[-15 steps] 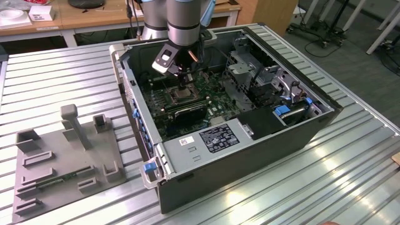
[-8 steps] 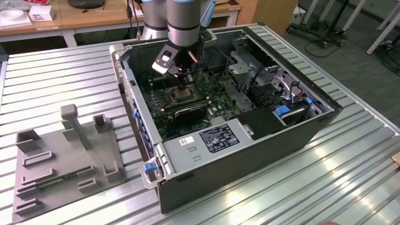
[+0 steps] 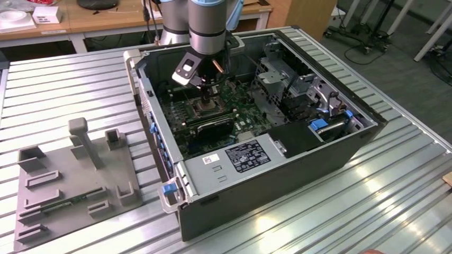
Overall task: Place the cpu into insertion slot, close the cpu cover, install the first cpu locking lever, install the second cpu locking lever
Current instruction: 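Place the cpu into insertion slot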
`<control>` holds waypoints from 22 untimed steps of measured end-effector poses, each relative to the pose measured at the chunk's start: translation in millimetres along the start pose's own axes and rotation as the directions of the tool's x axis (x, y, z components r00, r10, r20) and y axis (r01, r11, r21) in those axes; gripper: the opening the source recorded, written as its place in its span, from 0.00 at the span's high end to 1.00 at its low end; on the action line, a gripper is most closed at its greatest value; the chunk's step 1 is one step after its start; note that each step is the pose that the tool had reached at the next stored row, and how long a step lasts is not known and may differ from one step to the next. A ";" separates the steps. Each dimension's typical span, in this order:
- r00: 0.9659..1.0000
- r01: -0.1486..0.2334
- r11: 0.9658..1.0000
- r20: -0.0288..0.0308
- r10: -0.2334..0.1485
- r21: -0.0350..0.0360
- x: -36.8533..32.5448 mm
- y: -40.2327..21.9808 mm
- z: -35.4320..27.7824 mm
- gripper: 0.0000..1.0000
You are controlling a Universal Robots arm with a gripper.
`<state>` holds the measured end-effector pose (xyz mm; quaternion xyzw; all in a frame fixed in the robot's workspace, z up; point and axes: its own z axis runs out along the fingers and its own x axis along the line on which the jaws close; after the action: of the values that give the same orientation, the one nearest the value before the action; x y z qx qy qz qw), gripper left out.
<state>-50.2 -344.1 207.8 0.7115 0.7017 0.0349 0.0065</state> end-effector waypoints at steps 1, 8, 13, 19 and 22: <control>1.000 0.000 1.000 0.000 0.000 0.000 0.0 0.0 0.1 0.89; 1.000 0.000 1.000 0.000 0.000 0.000 0.0 -0.1 1.4 0.89; 1.000 0.000 1.000 0.000 0.000 0.000 -0.2 -0.2 3.6 0.89; 1.000 0.000 1.000 0.000 0.000 0.000 -0.3 -0.3 5.2 0.89; 1.000 0.000 1.000 -0.001 0.000 0.000 -0.2 -0.3 5.3 0.89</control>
<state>-50.2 -344.1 202.4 0.7116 0.7017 0.0351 0.0062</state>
